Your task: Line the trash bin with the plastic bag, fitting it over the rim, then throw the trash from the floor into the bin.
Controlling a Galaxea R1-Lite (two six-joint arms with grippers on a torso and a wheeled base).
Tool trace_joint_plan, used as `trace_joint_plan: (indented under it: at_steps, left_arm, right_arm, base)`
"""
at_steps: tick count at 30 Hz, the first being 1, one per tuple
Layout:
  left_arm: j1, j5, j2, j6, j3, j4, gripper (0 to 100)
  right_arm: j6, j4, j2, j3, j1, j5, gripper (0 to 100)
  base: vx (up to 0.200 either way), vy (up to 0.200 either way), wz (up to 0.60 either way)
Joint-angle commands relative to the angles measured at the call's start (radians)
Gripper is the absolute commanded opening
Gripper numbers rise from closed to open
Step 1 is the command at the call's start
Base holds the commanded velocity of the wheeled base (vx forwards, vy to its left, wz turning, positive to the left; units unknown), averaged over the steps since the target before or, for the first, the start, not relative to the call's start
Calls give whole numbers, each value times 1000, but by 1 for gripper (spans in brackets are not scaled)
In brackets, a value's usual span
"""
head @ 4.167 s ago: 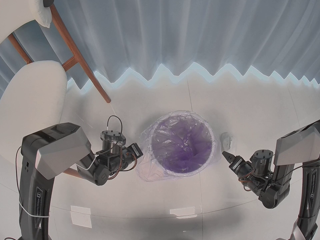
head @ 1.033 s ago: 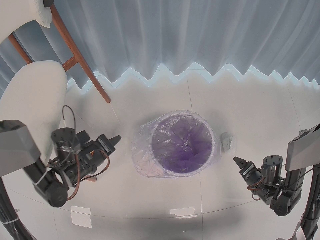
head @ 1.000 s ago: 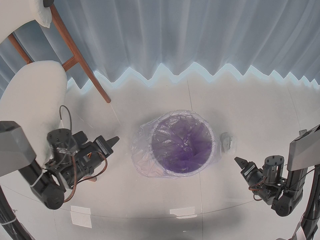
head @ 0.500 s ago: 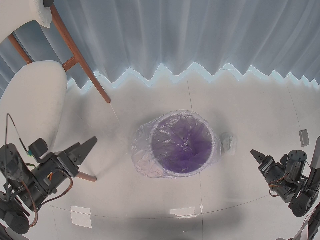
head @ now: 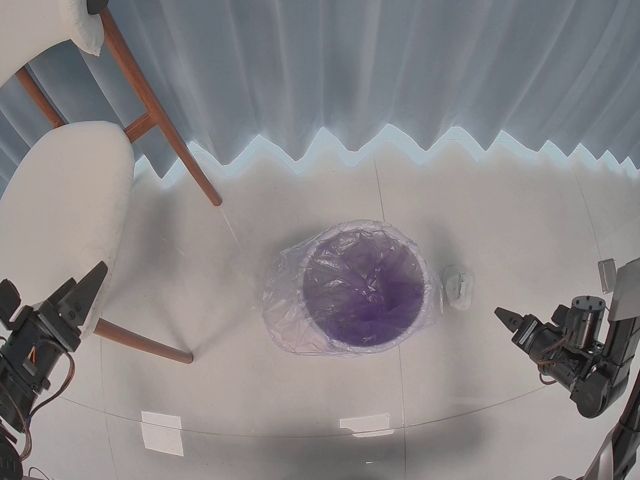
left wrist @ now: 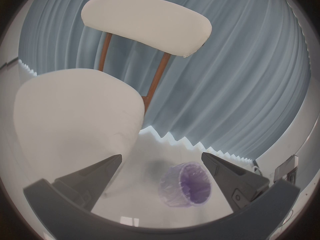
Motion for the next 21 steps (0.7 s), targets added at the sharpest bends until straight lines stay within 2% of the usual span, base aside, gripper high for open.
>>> trace_joint_plan:
  at_steps: [1, 5, 7, 8, 10, 11, 15, 21]
  left_arm:
    - [69, 12, -269, 96, -1, 198, 100]
    - [82, 60, -393, 102, -38, 370, 100]
    - [82, 71, -407, 104, -40, 397, 100]
    - [83, 111, -458, 119, -43, 480, 100]
    - [85, 114, -461, 121, -43, 486, 100]
    - [111, 140, -515, 136, -34, 560, 100]
    - [197, 130, -571, 137, 0, 591, 100]
    - [192, 117, -633, 148, 34, 617, 100]
  right_arm:
    - [-84, -6, 224, -170, -30, 48, 100]
    - [-100, 83, 233, -255, -30, 56, 100]
    - [-100, 102, 230, -266, -32, 60, 100]
    - [-102, 162, 216, -299, -36, 71, 100]
    - [-102, 165, 215, -302, -36, 71, 100]
    - [-136, 211, 206, -325, -41, 79, 100]
    - [-297, 194, 238, -331, -58, 79, 100]
    - [-384, 179, 236, -327, -59, 77, 100]
  base:
    - [0, 0, 0]
    - [0, 0, 0]
    - [0, 0, 0]
    - [0, 0, 0]
    - [0, 0, 0]
    - [0, 0, 0]
    - [0, 0, 0]
    - [0, 0, 0]
